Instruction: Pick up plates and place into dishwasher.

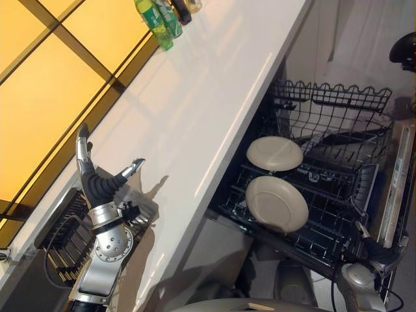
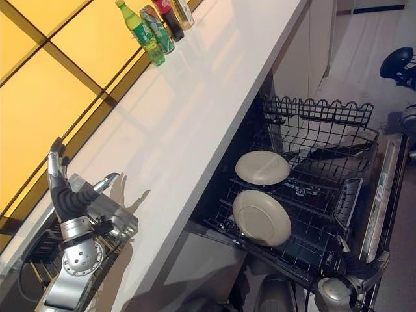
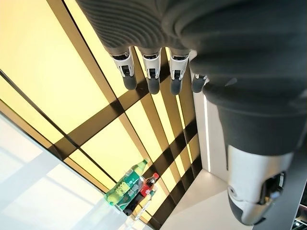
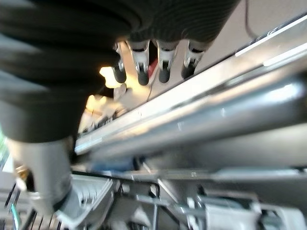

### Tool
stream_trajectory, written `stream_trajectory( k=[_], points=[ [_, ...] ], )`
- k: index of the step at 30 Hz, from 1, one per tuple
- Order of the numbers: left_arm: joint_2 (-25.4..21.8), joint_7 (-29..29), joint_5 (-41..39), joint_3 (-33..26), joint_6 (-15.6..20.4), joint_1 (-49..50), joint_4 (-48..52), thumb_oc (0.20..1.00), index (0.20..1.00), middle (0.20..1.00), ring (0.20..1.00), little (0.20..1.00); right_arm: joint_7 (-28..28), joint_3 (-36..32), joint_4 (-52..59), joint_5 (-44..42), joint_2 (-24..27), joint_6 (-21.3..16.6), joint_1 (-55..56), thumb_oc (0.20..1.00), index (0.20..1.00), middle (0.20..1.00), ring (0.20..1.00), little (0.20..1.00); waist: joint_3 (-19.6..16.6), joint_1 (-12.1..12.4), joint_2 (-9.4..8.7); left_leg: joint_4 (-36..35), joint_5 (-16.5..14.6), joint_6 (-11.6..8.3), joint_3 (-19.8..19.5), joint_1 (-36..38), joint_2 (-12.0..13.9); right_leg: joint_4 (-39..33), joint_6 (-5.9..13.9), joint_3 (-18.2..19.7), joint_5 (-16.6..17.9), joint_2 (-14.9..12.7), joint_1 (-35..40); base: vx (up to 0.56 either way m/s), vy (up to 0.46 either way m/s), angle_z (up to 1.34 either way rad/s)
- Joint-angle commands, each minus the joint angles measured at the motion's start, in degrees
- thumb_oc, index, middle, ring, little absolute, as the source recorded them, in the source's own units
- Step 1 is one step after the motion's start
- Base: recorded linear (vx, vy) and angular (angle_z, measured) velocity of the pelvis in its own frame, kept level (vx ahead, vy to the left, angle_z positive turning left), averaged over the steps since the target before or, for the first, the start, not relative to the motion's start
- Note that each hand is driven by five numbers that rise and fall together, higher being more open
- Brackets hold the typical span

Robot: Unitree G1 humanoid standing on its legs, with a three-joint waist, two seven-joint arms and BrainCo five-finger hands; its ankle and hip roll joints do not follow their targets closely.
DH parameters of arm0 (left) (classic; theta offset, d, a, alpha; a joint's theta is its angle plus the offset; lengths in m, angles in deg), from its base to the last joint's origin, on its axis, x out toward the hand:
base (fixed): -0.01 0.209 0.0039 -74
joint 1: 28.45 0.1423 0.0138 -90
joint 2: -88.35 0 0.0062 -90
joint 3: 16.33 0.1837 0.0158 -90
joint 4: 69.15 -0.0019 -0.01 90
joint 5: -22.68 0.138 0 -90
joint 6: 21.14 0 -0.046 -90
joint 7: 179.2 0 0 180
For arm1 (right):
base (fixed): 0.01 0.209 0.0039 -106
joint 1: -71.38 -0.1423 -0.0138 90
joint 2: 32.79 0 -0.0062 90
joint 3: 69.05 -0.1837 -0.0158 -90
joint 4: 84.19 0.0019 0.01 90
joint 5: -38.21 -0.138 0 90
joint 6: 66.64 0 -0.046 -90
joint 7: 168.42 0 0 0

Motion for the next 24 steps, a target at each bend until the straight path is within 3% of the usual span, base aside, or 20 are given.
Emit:
stream_trajectory(
  k=[1, 6, 9, 17, 24],
  points=[
    [0.32, -2.01, -0.3, -0.75, 0.37, -1.18, 1.37, 1.0, 1.0, 1.0, 1.0, 1.0, 7.25, 3.5, 0.9, 3.35, 1.58, -1.14, 2.0, 1.0, 1.0, 1.0, 1.0, 1.0, 0.36, 0.5, -0.01, 5.89, -1.81, 1.74, -3.43, -7.59, -3.48, -4.47, 3.77, -2.84, 2.44, -5.89, 3.83, -0.02, 0.112, -0.02],
    [0.3, -5.31, 0.29, 0.56, 1.13, -1.77, 0.5, 1.0, 1.0, 1.0, 1.0, 1.0, 7.53, 6.94, 4.29, 12.88, 3.45, -3.34, 0.12, 1.0, 1.0, 1.0, 1.0, 1.0, 2.12, 0.84, -0.31, 6.42, -1.8, 2.37, -2.87, -9.4, -3.84, -3.01, 4.02, -2.65, 2.57, -6.4, 1.21, -0.02, 0.114, 0.01],
    [0.25, -6.77, 0.7, 1.16, 1.04, -2.16, 0.22, 1.0, 1.0, 1.0, 1.0, 1.0, 11.79, 9.53, 8.12, 17.2, 5.14, -5.31, -0.67, 1.0, 1.0, 1.0, 1.0, 1.0, 2.85, 1.18, -0.91, 7.3, -1.95, 2.87, -2.53, -10.75, -4.16, -2.09, 4.13, -2.62, 2.65, -6.71, -0.19, -0.02, 0.085, 0.02],
    [-1.24, -7.63, 1.5, 1.57, 1.49, -3.82, -1.28, 1.0, 1.0, 1.0, 1.0, 1.0, 24.68, 14.27, 8.35, 12.54, 6.46, -6.61, -3.6, 1.0, 1.0, 1.0, 1.0, 1.0, 4.06, 3.04, -3.1, 10.34, -2.6, 3.75, -3.19, -13.77, -4.84, -0.18, 4.32, -2.98, 3.16, -7.28, -2.38, 0.0, 0.008, 0.05],
    [-1.94, -7.6, 2.84, 2.77, 0.83, -5.75, -0.83, 1.0, 1.0, 1.0, 1.0, 1.0, 25.45, 17.38, 5.45, 11.83, 4.29, -6.36, -8.79, 1.0, 1.0, 1.0, 1.0, 1.0, 6.57, 5.1, -3.61, 14.61, -3.37, 4.45, -3.69, -17.84, -5.62, 3.05, 3.87, -3.65, 3.04, -7.83, -4.69, -0.03, -0.018, 0.16]
  ],
)
